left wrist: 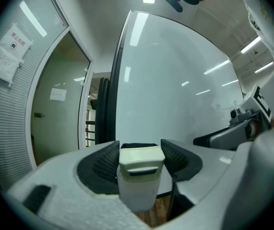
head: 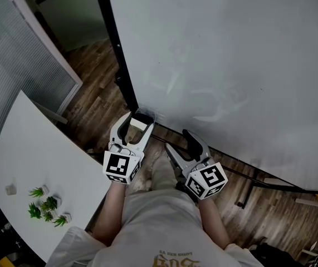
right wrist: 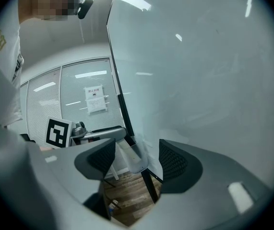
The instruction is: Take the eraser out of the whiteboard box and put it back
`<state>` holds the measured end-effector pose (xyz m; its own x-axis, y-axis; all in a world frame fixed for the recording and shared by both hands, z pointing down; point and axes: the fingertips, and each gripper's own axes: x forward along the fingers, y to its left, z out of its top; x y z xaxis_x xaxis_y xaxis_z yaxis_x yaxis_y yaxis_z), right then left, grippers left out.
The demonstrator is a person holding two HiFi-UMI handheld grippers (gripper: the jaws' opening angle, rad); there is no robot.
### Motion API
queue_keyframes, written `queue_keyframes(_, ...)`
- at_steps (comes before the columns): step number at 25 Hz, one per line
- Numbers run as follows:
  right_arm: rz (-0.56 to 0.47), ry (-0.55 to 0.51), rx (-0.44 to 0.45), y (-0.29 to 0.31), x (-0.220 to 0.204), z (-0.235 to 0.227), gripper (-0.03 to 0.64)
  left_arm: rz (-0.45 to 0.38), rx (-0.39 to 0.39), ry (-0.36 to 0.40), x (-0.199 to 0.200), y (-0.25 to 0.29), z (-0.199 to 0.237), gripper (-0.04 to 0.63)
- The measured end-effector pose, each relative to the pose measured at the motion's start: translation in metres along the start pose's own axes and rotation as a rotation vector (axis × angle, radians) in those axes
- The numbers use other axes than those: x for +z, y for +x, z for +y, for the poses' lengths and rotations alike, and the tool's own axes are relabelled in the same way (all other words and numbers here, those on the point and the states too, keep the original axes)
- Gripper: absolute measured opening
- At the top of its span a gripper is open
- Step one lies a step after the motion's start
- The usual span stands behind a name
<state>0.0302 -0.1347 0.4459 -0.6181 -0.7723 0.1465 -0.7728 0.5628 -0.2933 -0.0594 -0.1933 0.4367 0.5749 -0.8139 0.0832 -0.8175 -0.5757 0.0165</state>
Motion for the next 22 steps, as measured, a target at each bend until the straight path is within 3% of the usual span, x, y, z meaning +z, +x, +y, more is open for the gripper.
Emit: queue_keyframes(22, 0.011, 0.008, 0.001, 0.007, -0.003, -0.008, 0.287, 0.005, -0.025, -0.009, -0.014, 0.008, 0.000, 0.267)
